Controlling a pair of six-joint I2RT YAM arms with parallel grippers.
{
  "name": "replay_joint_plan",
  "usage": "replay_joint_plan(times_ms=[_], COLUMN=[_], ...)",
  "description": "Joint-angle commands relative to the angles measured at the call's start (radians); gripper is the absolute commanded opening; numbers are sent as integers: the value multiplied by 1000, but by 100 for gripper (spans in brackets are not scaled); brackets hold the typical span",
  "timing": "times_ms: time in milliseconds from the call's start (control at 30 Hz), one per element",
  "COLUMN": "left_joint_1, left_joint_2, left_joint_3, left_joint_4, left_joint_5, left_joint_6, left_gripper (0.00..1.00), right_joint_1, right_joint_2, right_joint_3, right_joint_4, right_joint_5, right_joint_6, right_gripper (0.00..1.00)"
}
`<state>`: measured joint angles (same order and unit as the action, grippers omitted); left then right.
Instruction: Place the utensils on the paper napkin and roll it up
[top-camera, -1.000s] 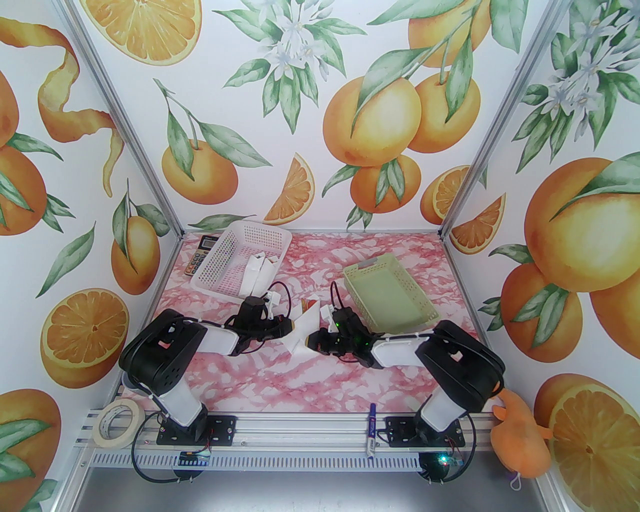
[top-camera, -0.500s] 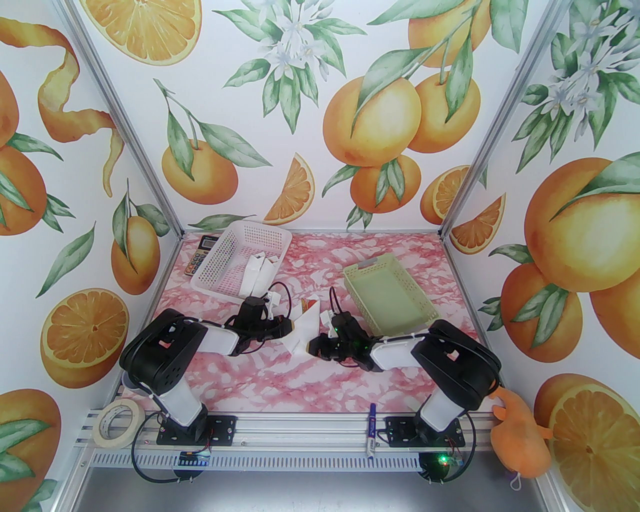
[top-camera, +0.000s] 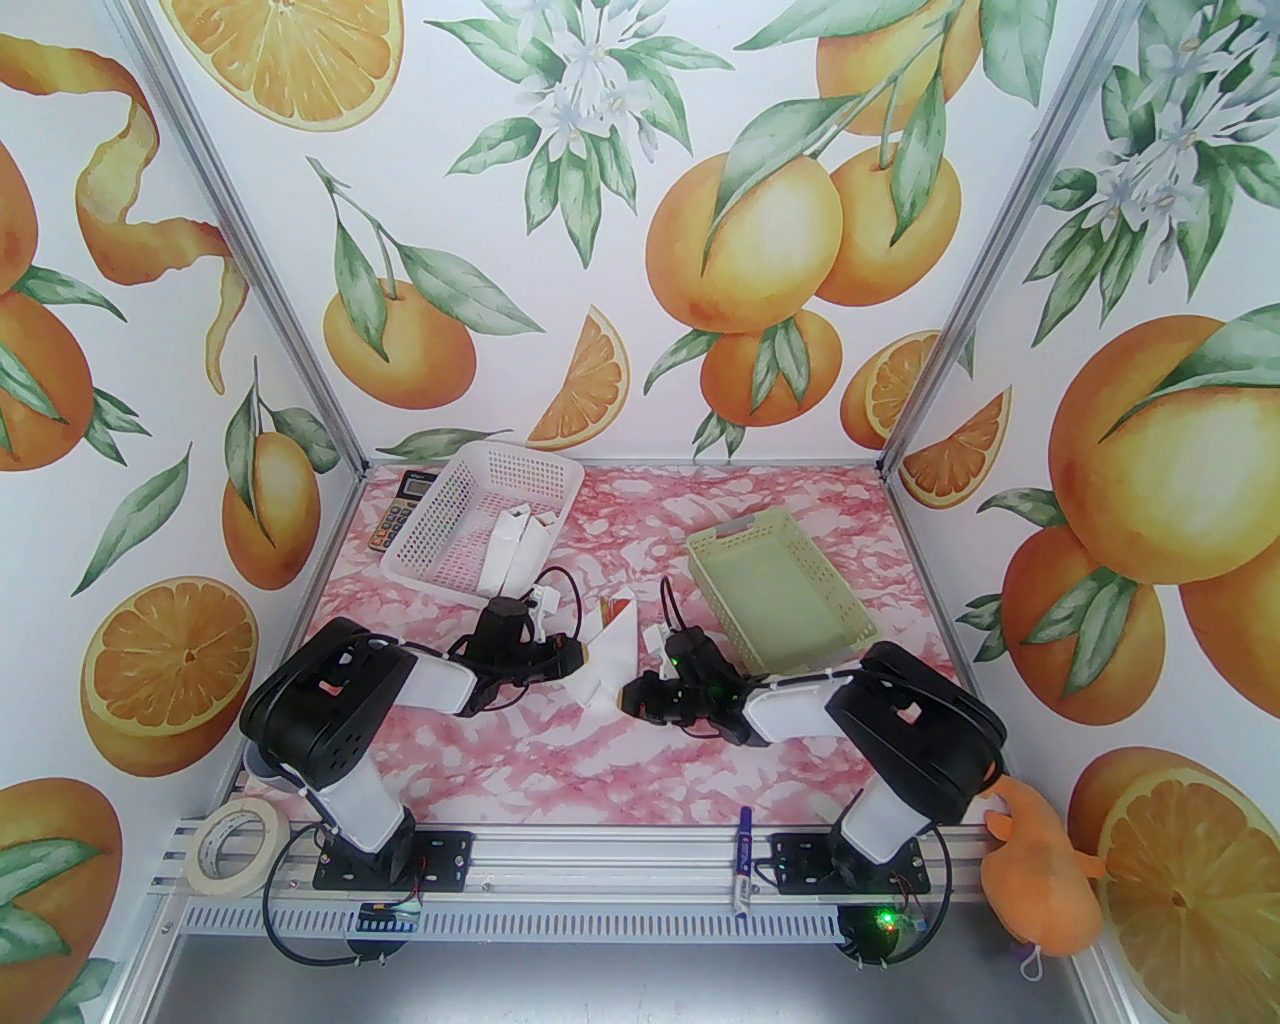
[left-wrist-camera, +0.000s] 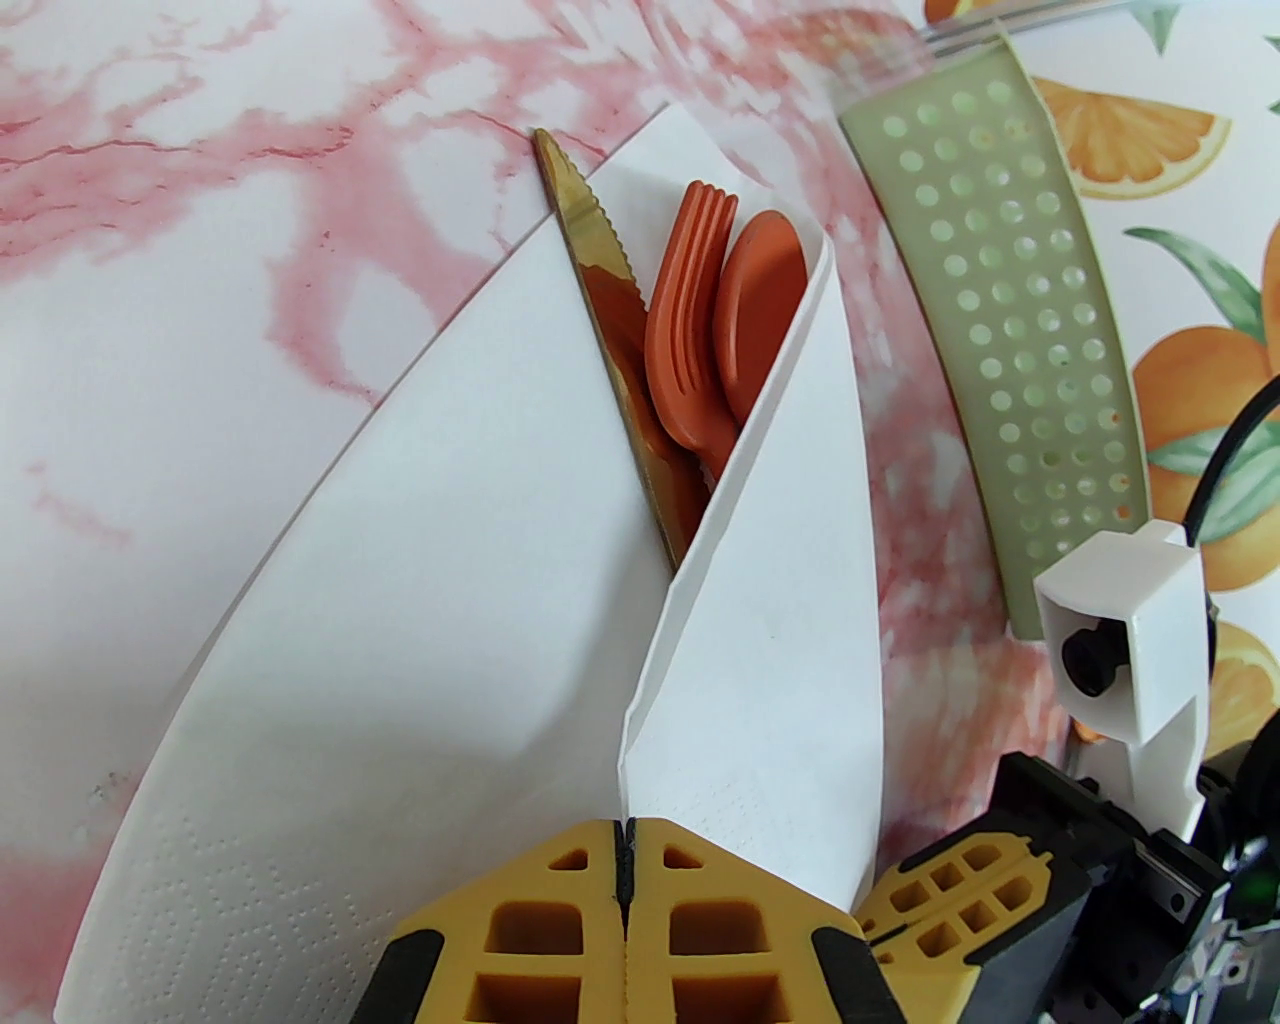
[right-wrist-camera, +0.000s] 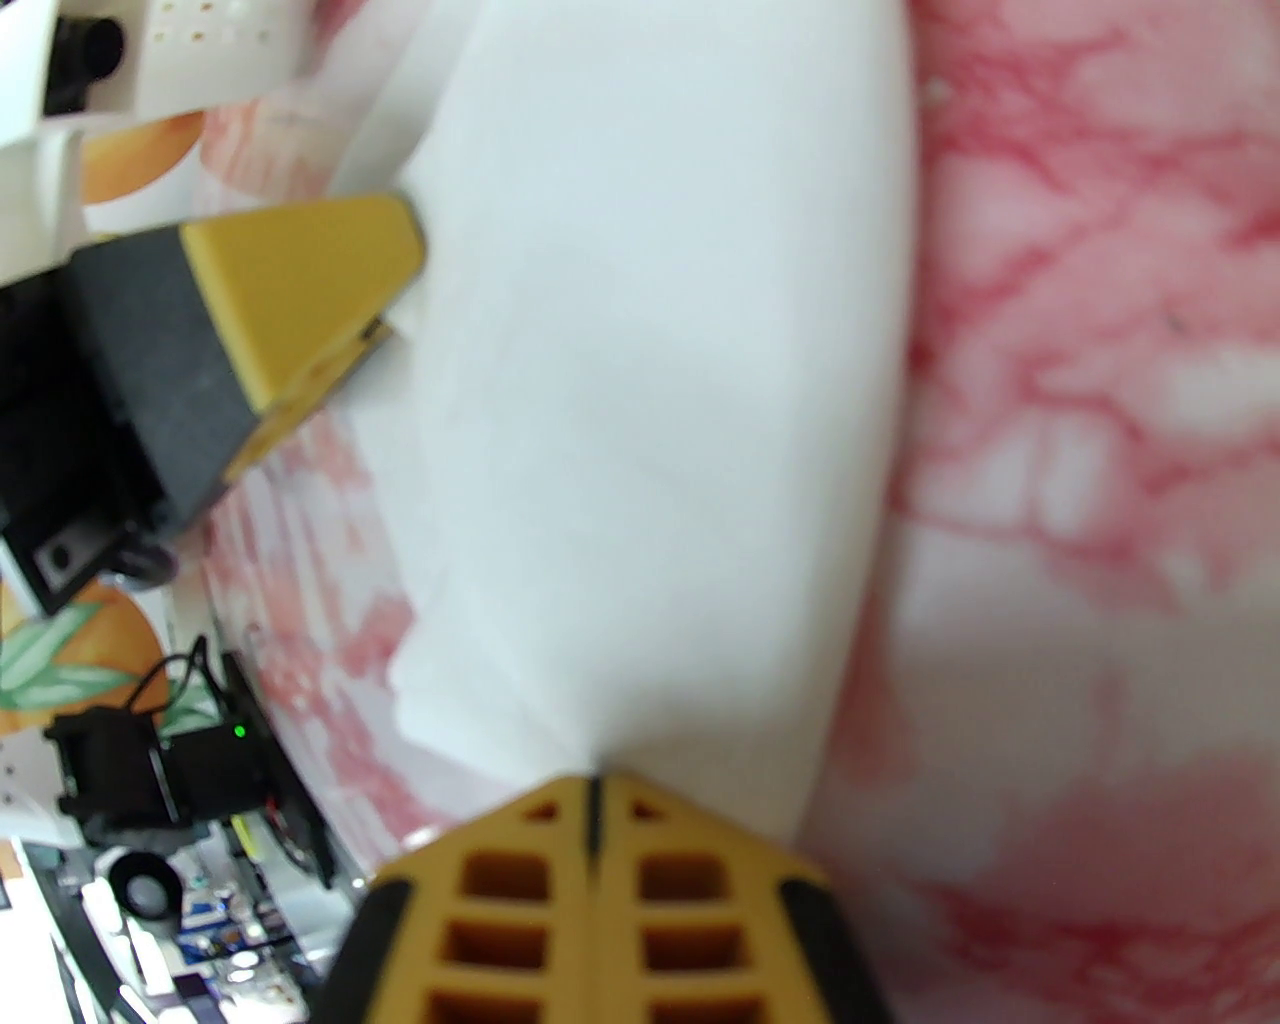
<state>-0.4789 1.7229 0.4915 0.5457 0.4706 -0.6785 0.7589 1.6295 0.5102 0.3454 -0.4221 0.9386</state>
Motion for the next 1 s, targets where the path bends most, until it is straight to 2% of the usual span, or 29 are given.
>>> replay_joint_plan(times_ms=[0, 200, 300, 700, 967], left_joint_1=[-4, -20, -25, -41, -44], left_joint_2=[9, 3, -2, -24, -37], left_joint_3=[-37, -54, -60, -65, -68], left_joint_4=[-35, -32, -33, -58, -82], left_joint_5=[-30, -45, -56, -78, -96], left_joint_6=[-11, -17, -17, -13, 0], left_gripper=[0, 0, 0, 0, 0], right_joint_1=[1, -48, -49, -34, -24], right_joint_2=[-82, -210, -223, -57, 2], right_joint_3=[4, 38, 61, 145, 86], right_joint_4=[-108, -216, -236, -161, -114], right_joint_5=[14, 23, 26, 5, 5], right_joint_6=[-38, -77, -92, -70, -41], right_gripper=[0, 0, 0, 0, 0])
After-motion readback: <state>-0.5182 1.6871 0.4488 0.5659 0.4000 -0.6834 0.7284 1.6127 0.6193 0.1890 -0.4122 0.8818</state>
